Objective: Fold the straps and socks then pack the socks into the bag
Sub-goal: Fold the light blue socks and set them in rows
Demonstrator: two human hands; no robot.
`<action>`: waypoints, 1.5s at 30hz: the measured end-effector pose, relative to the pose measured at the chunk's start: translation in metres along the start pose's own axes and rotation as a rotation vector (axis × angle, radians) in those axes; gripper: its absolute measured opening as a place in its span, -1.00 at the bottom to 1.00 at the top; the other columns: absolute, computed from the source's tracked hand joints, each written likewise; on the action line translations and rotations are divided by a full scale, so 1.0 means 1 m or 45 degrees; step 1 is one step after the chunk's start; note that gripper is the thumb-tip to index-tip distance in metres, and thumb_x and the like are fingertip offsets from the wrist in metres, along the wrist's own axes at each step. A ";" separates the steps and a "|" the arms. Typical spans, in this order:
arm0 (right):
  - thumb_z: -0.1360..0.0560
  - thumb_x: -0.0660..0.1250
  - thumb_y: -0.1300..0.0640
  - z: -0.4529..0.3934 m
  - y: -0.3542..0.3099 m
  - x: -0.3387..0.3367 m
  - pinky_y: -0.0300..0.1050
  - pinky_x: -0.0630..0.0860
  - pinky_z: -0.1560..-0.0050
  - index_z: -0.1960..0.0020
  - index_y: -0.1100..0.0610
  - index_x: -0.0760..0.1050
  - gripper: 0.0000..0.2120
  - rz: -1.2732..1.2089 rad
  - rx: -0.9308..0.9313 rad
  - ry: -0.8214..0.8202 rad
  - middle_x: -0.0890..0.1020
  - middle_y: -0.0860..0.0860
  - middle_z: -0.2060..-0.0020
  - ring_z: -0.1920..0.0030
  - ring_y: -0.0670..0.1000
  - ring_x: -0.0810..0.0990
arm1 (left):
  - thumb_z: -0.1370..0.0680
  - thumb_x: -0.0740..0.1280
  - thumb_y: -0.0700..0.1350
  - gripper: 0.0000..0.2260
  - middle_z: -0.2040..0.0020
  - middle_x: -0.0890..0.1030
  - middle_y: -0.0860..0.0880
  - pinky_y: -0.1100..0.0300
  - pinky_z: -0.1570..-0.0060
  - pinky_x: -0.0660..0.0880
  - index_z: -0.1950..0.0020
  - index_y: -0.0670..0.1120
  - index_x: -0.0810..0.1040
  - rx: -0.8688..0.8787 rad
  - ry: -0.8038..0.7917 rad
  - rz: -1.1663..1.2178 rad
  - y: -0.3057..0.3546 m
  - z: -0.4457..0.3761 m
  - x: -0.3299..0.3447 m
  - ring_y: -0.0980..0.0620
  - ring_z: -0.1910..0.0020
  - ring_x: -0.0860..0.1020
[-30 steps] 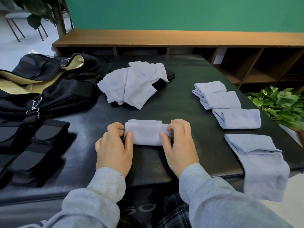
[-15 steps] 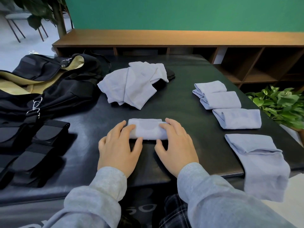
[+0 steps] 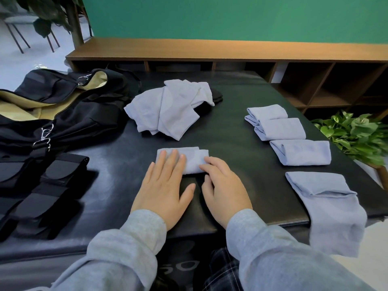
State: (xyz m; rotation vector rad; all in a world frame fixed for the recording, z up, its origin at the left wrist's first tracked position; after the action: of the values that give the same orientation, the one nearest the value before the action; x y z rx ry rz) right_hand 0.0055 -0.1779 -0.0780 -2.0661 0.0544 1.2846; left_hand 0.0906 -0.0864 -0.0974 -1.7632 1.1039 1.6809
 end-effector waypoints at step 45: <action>-0.47 0.38 0.22 0.167 0.226 -0.125 -0.25 0.26 0.08 -0.08 0.17 0.26 -0.68 -0.746 1.122 0.481 0.45 -0.02 0.01 0.13 -0.04 0.44 | -0.51 0.04 0.15 -0.45 -0.45 0.31 -0.05 -0.09 -0.35 0.06 -0.43 -0.08 0.29 0.648 0.094 -0.157 0.183 0.004 0.029 -0.03 -0.45 0.16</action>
State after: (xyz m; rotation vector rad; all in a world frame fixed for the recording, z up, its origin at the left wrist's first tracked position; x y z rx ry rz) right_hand -0.2730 -0.2926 -0.1425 -1.3578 0.1425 0.3728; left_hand -0.0602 -0.1941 -0.0904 -1.5321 1.2880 1.1389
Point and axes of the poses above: each hand's wrist, its own z-axis away from the middle knuckle, its own x-axis out of the palm, y = z × x, the point moved 9 cm from there along -z, towards the middle knuckle
